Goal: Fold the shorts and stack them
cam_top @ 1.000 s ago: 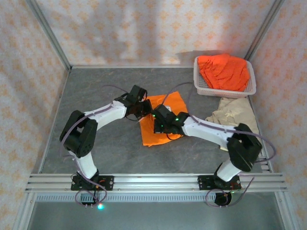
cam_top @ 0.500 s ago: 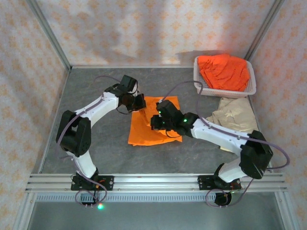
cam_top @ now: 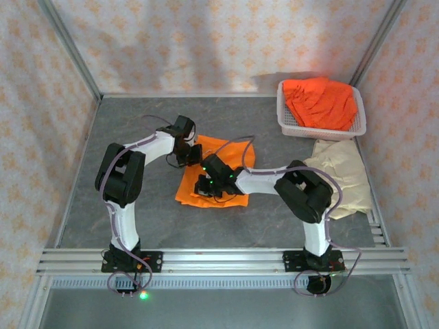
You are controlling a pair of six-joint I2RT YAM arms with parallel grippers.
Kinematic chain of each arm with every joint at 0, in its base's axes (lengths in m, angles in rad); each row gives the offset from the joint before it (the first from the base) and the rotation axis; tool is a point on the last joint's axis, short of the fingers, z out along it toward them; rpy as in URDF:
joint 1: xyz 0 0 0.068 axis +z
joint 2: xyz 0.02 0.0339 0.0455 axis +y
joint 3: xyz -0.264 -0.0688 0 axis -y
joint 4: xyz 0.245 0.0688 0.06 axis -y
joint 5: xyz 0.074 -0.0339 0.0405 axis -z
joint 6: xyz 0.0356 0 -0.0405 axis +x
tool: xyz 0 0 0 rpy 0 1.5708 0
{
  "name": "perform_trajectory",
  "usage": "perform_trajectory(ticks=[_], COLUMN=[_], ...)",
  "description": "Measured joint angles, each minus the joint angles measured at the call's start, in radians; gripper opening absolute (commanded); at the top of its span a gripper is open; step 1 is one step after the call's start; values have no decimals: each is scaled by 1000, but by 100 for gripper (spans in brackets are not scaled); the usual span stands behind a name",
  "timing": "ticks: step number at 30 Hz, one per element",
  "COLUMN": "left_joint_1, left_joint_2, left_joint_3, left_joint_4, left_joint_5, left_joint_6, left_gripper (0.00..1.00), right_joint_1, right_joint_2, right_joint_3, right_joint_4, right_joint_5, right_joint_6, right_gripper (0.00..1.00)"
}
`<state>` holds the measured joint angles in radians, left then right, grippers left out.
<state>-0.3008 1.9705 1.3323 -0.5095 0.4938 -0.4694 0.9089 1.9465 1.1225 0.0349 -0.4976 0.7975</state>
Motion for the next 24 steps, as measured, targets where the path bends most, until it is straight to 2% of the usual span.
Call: perform_trajectory(ticks=[4, 6, 8, 10, 13, 20, 22, 24], left_joint_1=[0, 0, 0, 0, 3, 3, 3, 2], left_joint_2=[0, -5, -25, -60, -147, -387, -434, -468], left_joint_3=[-7, -15, -26, -34, -35, -74, -126, -187], left_joint_4=[20, 31, 36, 39, 52, 99, 127, 152], left_joint_5=[-3, -5, -12, -27, -43, -47, -27, -2], left_joint_6=[2, 2, 4, 7, 8, -23, -46, -80], left_gripper=[18, 25, 37, 56, 77, 90, 98, 100], right_joint_1=[0, 0, 0, 3, 12, 28, 26, 16], right_joint_2=[12, 12, 7, -13, -81, -368, -451, -512], right_joint_3=[8, 10, 17, 20, 20, -27, -66, -106], right_joint_4=[39, 41, 29, 3, -76, -232, -268, -298], right_joint_5=[-27, -41, -50, -54, -48, 48, 102, 142], right_joint_6=[33, 35, 23, 5, -29, -132, -159, -178], right_gripper=[22, 30, 39, 46, 54, 75, 81, 82])
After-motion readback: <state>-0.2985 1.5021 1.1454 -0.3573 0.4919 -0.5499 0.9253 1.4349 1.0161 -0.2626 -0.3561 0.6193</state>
